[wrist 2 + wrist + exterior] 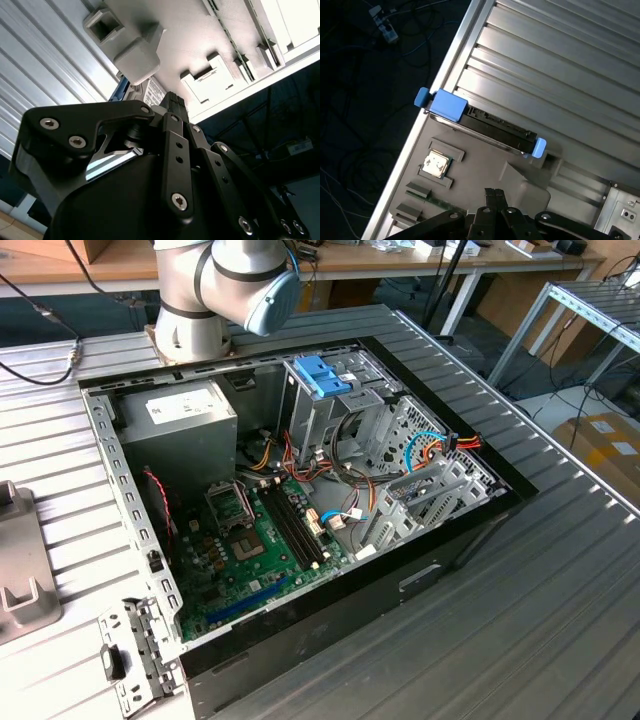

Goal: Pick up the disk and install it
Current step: 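Pick up the disk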

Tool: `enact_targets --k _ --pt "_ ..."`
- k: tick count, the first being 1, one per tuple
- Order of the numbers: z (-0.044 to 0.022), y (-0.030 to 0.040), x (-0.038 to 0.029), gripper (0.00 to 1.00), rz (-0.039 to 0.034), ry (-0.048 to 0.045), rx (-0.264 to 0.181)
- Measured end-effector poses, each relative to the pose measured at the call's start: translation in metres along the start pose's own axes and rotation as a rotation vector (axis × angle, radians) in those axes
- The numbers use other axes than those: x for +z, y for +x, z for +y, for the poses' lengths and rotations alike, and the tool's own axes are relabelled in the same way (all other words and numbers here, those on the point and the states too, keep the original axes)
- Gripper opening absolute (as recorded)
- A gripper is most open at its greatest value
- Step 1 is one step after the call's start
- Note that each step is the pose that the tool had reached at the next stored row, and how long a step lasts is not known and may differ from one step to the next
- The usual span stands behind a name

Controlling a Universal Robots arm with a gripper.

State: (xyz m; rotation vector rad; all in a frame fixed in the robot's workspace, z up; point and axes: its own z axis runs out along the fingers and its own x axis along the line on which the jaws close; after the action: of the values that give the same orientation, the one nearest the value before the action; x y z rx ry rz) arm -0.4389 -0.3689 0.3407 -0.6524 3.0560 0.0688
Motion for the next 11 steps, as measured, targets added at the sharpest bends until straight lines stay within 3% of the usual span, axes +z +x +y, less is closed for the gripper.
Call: enact_targets --k 11 --pt "0.0000 0.0000 0.0000 0.10 0.0016 -0.0010 -0.041"
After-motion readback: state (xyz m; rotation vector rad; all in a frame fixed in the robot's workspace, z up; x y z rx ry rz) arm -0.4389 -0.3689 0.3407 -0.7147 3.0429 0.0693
